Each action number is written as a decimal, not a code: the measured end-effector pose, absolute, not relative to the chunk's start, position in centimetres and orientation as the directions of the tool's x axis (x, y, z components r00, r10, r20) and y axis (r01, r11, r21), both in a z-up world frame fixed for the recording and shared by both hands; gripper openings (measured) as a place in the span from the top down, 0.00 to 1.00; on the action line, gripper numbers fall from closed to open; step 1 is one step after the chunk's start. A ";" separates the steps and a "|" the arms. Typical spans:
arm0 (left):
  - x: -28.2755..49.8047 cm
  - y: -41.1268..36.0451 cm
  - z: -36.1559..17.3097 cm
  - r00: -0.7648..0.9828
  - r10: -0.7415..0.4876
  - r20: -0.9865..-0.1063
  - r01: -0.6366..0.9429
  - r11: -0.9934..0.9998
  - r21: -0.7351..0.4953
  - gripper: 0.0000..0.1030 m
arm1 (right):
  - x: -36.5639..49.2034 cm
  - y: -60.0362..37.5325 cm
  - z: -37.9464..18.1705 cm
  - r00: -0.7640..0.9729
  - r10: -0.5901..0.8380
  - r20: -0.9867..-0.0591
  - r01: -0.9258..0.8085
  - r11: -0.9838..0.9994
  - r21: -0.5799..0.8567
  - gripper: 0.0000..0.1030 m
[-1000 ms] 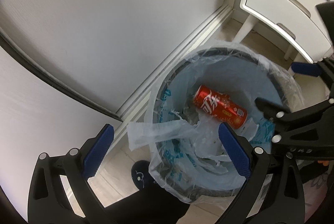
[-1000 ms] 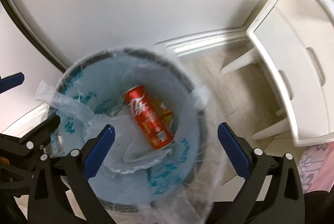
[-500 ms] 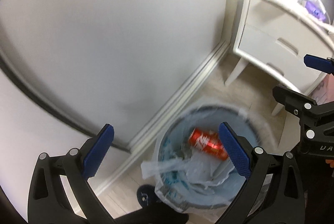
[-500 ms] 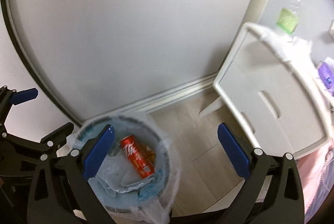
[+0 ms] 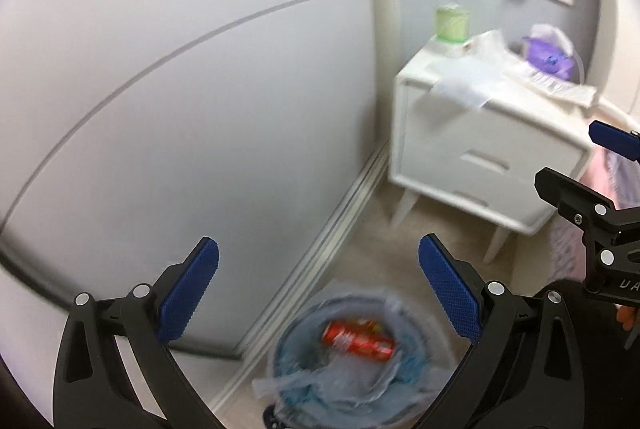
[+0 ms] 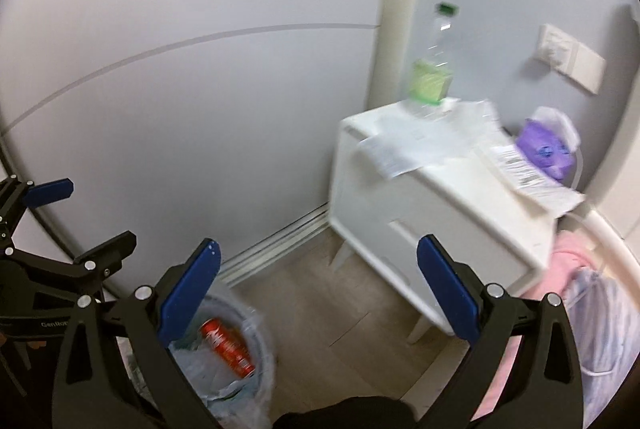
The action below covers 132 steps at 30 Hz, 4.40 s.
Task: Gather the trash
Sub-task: 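Move both tools back toward the water bottle on the nightstand, then close the left gripper around the clear plastic water bottle, then hold the bottle in the left gripper while the right gripper approaches the bubble mailer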
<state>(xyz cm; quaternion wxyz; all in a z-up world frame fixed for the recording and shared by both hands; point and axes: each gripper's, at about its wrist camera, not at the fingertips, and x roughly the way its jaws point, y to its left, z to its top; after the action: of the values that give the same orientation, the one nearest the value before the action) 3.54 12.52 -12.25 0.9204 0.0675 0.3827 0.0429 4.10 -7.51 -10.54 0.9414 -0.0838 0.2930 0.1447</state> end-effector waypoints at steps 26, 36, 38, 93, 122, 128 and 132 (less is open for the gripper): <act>19.4 -4.0 -8.5 0.745 -0.080 -0.662 0.262 0.948 0.180 0.06 | 13.4 -24.3 -7.8 0.829 -0.007 -0.559 -0.003 1.000 -0.017 0.07; 24.9 -5.2 -8.5 0.745 -0.077 -0.662 0.268 0.944 0.192 0.06 | 18.5 -25.8 -6.9 0.839 -0.003 -0.544 -0.006 1.000 -0.014 0.07; 26.2 -5.4 -8.2 0.748 -0.093 -0.657 0.277 0.943 0.182 0.06 | 19.4 -25.9 -6.6 0.841 0.000 -0.542 -0.009 1.000 -0.014 0.07; 46.0 -8.4 -12.8 0.641 -0.273 -0.717 0.500 0.857 0.121 0.13 | 39.3 -24.2 -10.7 0.693 0.020 -0.721 -0.028 1.000 0.000 0.07; 45.9 -9.5 -13.5 0.653 -0.272 -0.707 0.510 0.848 0.144 0.41 | 40.2 -22.4 -10.9 0.704 0.090 -0.704 -0.120 0.993 0.007 0.07; 45.5 -8.8 -13.0 0.656 -0.272 -0.704 0.507 0.850 0.144 0.41 | 40.1 -22.2 -11.2 0.701 0.097 -0.706 -0.128 0.992 0.009 0.07; 45.3 -8.7 -12.9 0.657 -0.272 -0.703 0.506 0.851 0.143 0.41 | 39.9 -22.3 -11.4 0.697 0.099 -0.710 -0.131 0.991 0.009 0.07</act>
<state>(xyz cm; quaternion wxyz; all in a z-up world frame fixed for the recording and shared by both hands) 45.35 -8.75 -12.92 0.8949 0.1656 0.3528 -0.2174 39.93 -22.31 -11.38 0.9210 -0.0210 0.3839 0.0623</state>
